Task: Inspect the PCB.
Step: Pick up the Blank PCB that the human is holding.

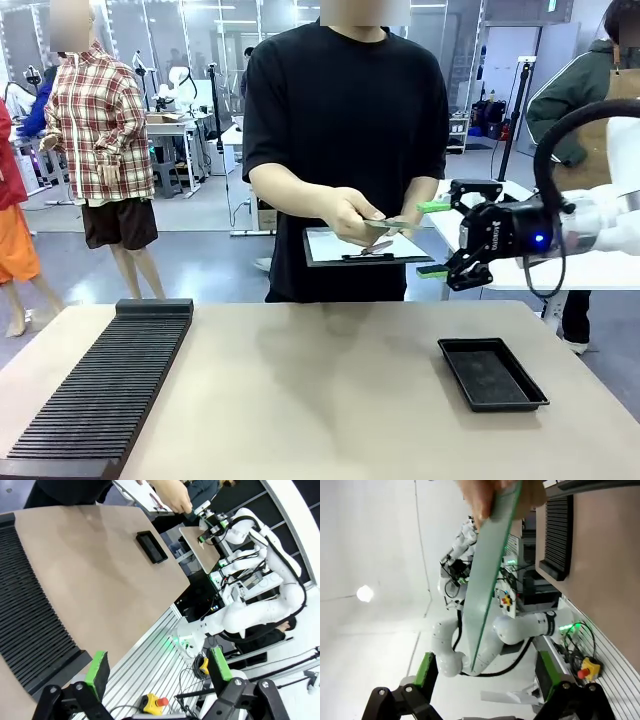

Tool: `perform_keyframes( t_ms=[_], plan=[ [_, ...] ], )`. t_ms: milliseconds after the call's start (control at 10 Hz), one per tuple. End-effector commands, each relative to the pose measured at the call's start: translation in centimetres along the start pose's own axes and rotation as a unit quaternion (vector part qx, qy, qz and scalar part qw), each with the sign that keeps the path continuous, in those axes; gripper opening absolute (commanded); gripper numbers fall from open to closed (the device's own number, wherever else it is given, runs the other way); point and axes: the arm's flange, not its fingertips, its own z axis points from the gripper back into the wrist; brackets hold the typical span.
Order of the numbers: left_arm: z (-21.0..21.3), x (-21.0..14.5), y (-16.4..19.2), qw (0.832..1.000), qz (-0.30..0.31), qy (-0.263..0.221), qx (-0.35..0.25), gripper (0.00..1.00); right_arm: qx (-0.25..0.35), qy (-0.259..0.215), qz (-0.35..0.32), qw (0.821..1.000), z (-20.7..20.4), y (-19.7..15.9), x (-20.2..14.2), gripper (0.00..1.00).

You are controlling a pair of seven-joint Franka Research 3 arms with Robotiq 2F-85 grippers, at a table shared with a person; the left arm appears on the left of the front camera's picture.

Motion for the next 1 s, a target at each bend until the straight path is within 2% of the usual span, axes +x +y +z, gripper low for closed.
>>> perform_keyframes(
  t_ms=[0, 200, 500, 600, 700, 900],
  plan=[
    [0.0, 0.0, 0.0, 1.0, 0.0, 0.002, 0.008, 1.0, 0.026, -0.015, -0.035, 0.999, -1.3, -0.5, 1.9, 1.0],
    [0.0, 0.0, 0.0, 1.0, 0.0, 0.002, 0.008, 1.0, 0.058, -0.013, -0.062, 0.996, -1.7, -1.3, 2.9, 1.0],
    [0.0, 0.0, 0.0, 1.0, 0.0, 0.002, 0.008, 1.0, 0.05, -0.007, -0.068, 0.996, -2.8, -1.6, 3.3, 1.0],
    [0.0, 0.0, 0.0, 1.0, 0.0, 0.002, 0.008, 1.0, 0.047, -0.007, -0.062, 0.997, -3.0, -1.5, 3.2, 0.88],
    [0.0, 0.0, 0.0, 1.0, 0.0, 0.002, 0.008, 1.0, 0.047, -0.01, -0.057, 0.997, -2.9, -1.4, 3.1, 0.53],
    [0.0, 0.0, 0.0, 1.0, 0.0, 0.002, 0.008, 1.0, 0.047, -0.012, -0.056, 0.997, -2.9, -1.4, 2.8, 0.0]
  ],
)
